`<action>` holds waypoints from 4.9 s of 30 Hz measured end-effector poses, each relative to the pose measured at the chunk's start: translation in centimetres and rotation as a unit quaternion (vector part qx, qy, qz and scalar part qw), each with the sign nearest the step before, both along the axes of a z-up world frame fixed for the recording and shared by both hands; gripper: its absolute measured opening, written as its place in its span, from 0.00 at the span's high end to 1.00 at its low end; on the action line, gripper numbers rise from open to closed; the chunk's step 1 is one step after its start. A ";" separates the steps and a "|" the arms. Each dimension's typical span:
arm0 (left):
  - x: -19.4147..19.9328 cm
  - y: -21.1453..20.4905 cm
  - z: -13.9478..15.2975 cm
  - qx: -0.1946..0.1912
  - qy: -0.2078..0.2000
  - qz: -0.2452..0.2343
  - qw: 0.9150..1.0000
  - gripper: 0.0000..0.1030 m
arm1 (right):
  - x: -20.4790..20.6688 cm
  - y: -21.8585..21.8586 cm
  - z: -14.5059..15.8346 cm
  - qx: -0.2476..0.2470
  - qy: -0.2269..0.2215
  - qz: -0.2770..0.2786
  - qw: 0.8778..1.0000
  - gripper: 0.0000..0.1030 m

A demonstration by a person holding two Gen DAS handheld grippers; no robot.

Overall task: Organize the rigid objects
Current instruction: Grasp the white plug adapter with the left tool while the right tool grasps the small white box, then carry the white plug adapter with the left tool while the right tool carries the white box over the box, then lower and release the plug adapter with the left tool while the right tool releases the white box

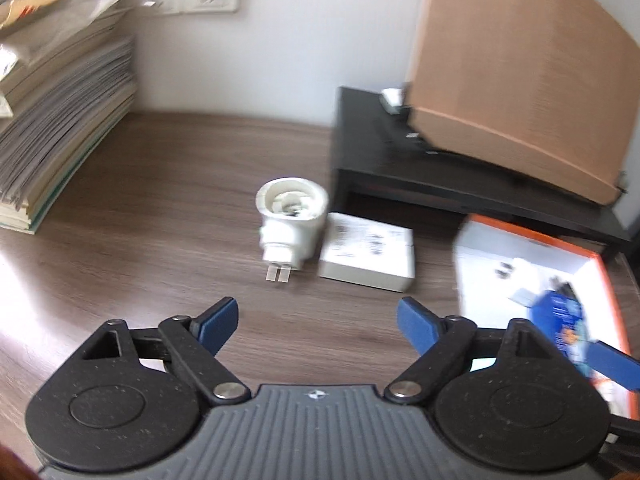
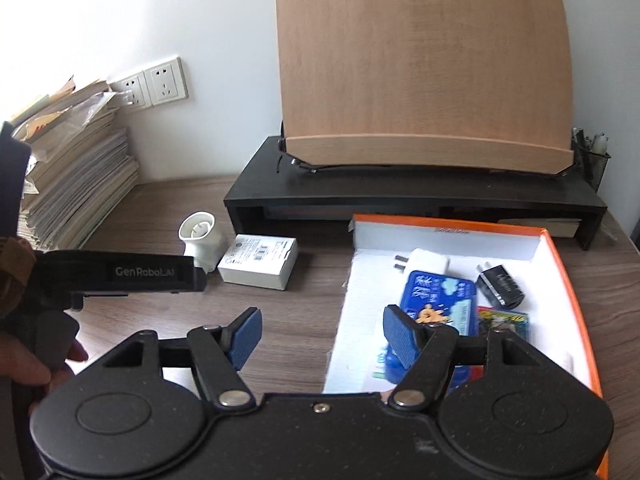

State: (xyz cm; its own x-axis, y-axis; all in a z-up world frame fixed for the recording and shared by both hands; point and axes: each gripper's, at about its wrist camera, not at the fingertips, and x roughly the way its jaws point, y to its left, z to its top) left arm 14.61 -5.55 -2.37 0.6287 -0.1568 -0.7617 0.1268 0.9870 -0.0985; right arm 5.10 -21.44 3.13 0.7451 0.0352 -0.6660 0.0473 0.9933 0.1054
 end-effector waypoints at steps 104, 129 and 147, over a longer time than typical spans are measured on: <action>-14.1 -15.1 1.9 -0.036 -0.043 -0.176 0.983 0.47 | -12.0 -14.5 3.7 0.016 -0.045 -0.091 0.995 0.10; -13.1 -16.0 0.5 -0.029 -0.018 -0.142 0.989 0.47 | -9.7 -15.3 2.3 0.008 -0.016 -0.054 0.998 0.10; -12.7 -16.5 -0.1 -0.031 -0.008 -0.130 0.991 0.47 | -8.5 -16.0 1.1 0.001 0.000 -0.031 1.000 0.10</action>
State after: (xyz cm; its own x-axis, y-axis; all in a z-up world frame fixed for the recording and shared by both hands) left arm 1.88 -22.07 -2.47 0.5731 -0.3618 -0.7353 0.3783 0.9128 -0.1542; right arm -3.44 -37.46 4.19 0.7455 -0.0086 -0.6664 0.1078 0.9883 0.1079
